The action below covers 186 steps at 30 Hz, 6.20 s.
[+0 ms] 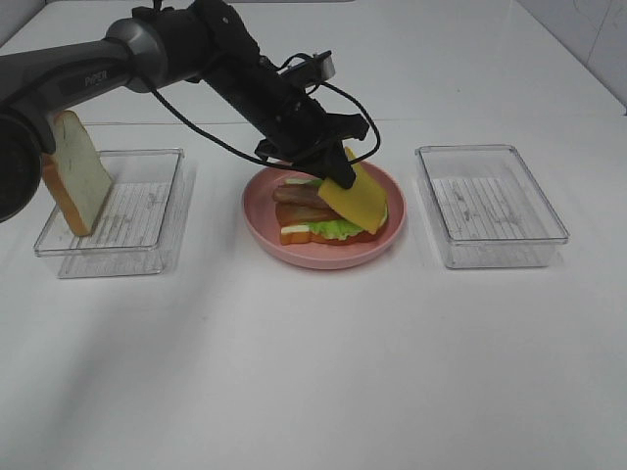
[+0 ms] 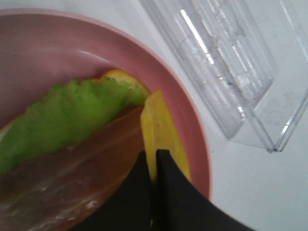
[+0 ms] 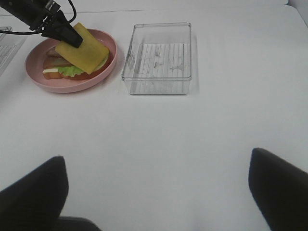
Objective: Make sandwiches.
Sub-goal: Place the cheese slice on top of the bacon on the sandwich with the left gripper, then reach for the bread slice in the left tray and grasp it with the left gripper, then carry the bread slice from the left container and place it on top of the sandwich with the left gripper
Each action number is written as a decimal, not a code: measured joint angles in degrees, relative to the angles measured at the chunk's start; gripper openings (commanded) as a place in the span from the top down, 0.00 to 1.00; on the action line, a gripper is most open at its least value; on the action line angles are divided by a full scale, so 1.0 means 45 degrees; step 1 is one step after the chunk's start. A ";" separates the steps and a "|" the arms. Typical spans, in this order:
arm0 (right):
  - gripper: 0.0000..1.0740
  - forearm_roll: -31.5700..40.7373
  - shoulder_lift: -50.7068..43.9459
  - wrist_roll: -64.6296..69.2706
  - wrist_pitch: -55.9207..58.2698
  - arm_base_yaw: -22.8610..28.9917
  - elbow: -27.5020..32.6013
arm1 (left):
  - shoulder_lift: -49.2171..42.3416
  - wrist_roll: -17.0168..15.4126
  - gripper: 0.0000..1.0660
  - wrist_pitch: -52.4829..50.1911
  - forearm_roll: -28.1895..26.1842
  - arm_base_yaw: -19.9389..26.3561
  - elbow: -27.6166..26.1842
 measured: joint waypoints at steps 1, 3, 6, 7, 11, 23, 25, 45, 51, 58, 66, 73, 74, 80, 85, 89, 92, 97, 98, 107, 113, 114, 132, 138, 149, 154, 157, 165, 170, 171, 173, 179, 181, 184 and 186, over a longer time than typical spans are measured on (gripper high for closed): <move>0.11 0.0000 0.0000 0.0000 0.0000 0.0000 0.0000 | 0.0000 -0.0115 1.00 -0.0013 0.0216 0.0000 0.0000; 0.11 0.0000 0.0000 0.0000 0.0000 0.0000 0.0000 | 0.0000 -0.0318 1.00 -0.0038 0.0662 0.0000 0.0000; 0.11 0.0000 0.0000 0.0000 0.0000 0.0000 0.0000 | 0.0000 -0.0509 1.00 -0.0102 0.1031 0.0000 0.0000; 0.11 0.0000 0.0000 0.0000 0.0000 0.0000 0.0000 | 0.0000 -0.0547 1.00 -0.0166 0.1248 0.0000 0.0000; 0.11 0.0000 0.0000 0.0000 0.0000 0.0000 0.0000 | 0.0000 -0.0802 1.00 -0.0242 0.1502 0.0000 0.0000; 0.11 0.0000 0.0000 0.0000 0.0000 0.0000 0.0000 | -0.0038 -0.1795 0.14 -0.0140 0.2814 0.0000 -0.0369; 0.11 0.0000 0.0000 0.0000 0.0000 0.0000 0.0000 | -0.0115 -0.2024 0.08 -0.0038 0.3158 0.0000 -0.0484; 0.11 0.0000 0.0000 0.0000 0.0000 0.0000 0.0000 | -0.3947 -0.4163 0.04 0.2305 0.7296 0.0000 -0.0013; 0.11 0.0000 0.0000 0.0000 0.0000 0.0000 0.0000 | -0.5895 -0.4176 0.04 0.2317 0.8111 0.0420 0.2648; 0.11 0.0000 0.0000 0.0000 0.0000 0.0000 0.0000 | -0.8352 -0.4074 0.04 0.2419 0.8263 0.2521 0.5526; 0.11 0.0000 0.0000 0.0000 0.0000 0.0000 0.0000 | -0.8149 -0.3527 0.04 0.2445 0.8263 0.4456 0.5882; 0.11 0.0000 0.0000 0.0000 0.0000 0.0000 0.0000 | -0.7066 -0.3400 0.04 0.2432 0.8251 0.5017 0.5831; 0.11 0.0000 0.0000 0.0000 0.0000 0.0000 0.0000 | -0.7066 -0.3400 0.04 0.2432 0.8251 0.5017 0.5831; 0.11 0.0000 0.0000 0.0000 0.0000 0.0000 0.0000 | -0.5755 -0.3400 0.04 0.2432 0.8021 0.5029 0.4966; 0.11 0.0000 0.0000 0.0000 0.0000 0.0000 0.0000 | -0.4635 -0.3400 0.04 0.2406 0.7652 0.5029 0.3794; 0.11 0.0000 0.0000 0.0000 0.0000 0.0000 0.0000 | -0.3807 -0.3412 0.04 0.2406 0.6952 0.5042 0.3387; 0.11 0.0000 0.0000 0.0000 0.0000 0.0000 0.0000 | -0.3565 -0.3412 0.04 0.2419 0.6723 0.5042 0.3387; 0.11 0.0000 0.0000 0.0000 0.0000 0.0000 0.0000 | -0.3450 -0.3412 0.04 0.2419 0.6710 0.5042 0.3387; 0.11 0.0000 0.0000 0.0000 0.0000 0.0000 0.0000 | -0.3450 -0.3412 0.04 0.2419 0.6723 0.5042 0.3374; 0.11 0.0000 0.0000 0.0000 0.0000 0.0000 0.0000 | -0.3450 -0.3412 0.24 0.2406 0.7105 0.5042 0.3361; 0.11 0.0000 0.0000 0.0000 0.0000 0.0000 0.0000 | -0.3450 -0.3412 0.61 0.2406 0.7347 0.5042 0.3361; 0.11 0.0000 0.0000 0.0000 0.0000 0.0000 0.0000 | -0.3450 -0.3412 0.82 0.2406 0.7538 0.5042 0.3361; 0.11 0.0000 0.0000 0.0000 0.0000 0.0000 0.0000 | -0.3450 -0.3680 1.00 0.2419 0.8289 0.5042 0.3361; 0.11 0.0000 0.0000 0.0000 0.0000 0.0000 0.0000 | -0.3794 -0.3680 1.00 0.2470 0.8187 0.5042 0.3361; 0.11 0.0000 0.0000 0.0000 0.0000 0.0000 0.0000 | -0.6252 -0.3871 1.00 0.2445 0.7729 0.5042 0.3361; 0.11 0.0000 0.0000 0.0000 0.0000 0.0000 0.0000 | -0.7538 -0.3145 1.00 0.2470 0.4953 0.5042 0.3336; 0.11 0.0000 0.0000 0.0000 0.0000 0.0000 0.0000 | -0.7563 -0.2661 1.00 0.2470 0.3387 0.5017 0.3298; 0.11 0.0000 0.0000 0.0000 0.0000 0.0000 0.0000 | -0.6914 -0.2305 1.00 0.1872 0.0560 0.3832 0.3298; 0.11 0.0000 0.0000 0.0000 0.0000 0.0000 0.0000 | -0.6073 -0.2292 1.00 0.1044 -0.0407 0.2699 0.3298; 0.11 0.0000 0.0000 0.0000 0.0000 0.0000 0.0000 | -0.5577 -0.2292 1.00 0.0713 -0.0649 0.2075 0.3298; 0.11 0.0000 0.0000 0.0000 0.0000 0.0000 0.0000 | -0.5284 -0.2292 1.00 0.0535 -0.0713 0.1808 0.3298; 0.11 0.0000 0.0000 0.0000 0.0000 0.0000 0.0000 | -0.3705 -0.2801 1.00 -0.0955 -0.0802 0.0573 0.3298; 0.11 0.0000 0.0000 0.0000 0.0000 0.0000 0.0000 | -0.3552 -0.2941 1.00 -0.1261 -0.0802 0.0446 0.3298; 0.11 0.0000 0.0000 0.0000 0.0000 0.0000 0.0000 | -0.3221 -0.3450 1.00 -0.2012 -0.0777 0.0191 0.3298; 0.11 0.0000 0.0000 0.0000 0.0000 0.0000 0.0000 | -0.3043 -0.4265 1.00 -0.2381 -0.0522 0.0051 0.3298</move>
